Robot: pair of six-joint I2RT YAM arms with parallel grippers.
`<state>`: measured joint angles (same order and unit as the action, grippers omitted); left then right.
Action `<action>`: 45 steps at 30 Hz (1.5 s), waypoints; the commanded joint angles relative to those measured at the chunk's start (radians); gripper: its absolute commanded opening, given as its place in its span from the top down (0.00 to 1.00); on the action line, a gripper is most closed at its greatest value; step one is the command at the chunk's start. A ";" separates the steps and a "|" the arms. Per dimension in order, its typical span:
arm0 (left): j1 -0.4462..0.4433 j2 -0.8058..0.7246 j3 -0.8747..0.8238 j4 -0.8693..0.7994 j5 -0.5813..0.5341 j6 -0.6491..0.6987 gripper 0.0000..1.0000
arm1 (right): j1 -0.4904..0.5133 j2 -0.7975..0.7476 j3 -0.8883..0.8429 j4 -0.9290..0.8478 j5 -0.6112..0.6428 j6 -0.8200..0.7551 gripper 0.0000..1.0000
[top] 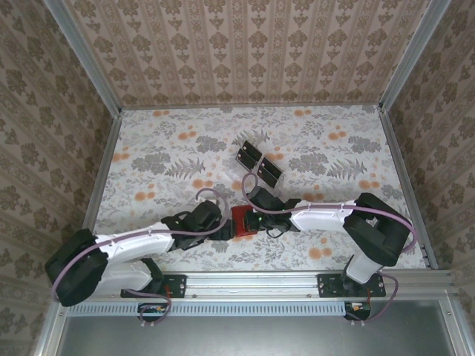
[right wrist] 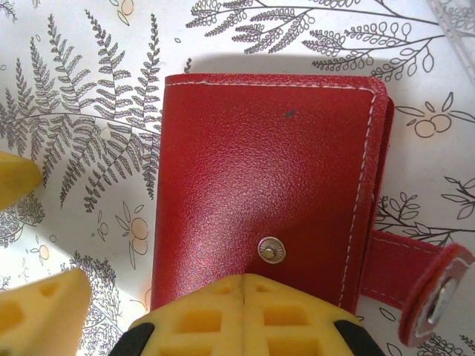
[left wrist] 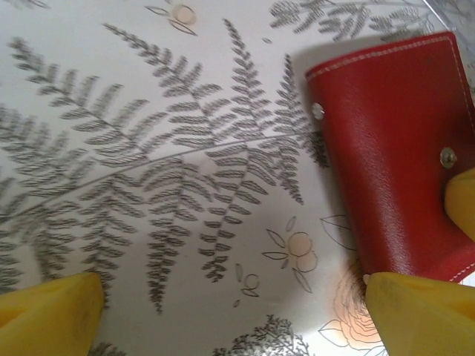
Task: Put the credit cards into the card holder
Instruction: Press the card holder at the bottom-center of the table.
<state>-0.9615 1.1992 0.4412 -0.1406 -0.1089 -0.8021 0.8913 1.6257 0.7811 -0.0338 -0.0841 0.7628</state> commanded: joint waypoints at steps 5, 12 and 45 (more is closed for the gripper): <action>-0.064 0.036 0.027 0.083 -0.045 -0.062 0.00 | 0.006 0.018 -0.003 0.015 -0.006 0.010 1.00; -0.087 0.025 0.017 0.096 -0.065 -0.077 0.00 | 0.005 0.018 -0.009 0.022 -0.008 0.015 1.00; -0.139 0.233 0.087 -0.028 -0.183 -0.057 0.00 | -0.127 -0.240 0.044 -0.276 0.090 -0.083 0.68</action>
<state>-1.1069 1.3823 0.5442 -0.1482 -0.2890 -0.8639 0.7635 1.3640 0.7853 -0.2024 -0.0322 0.7319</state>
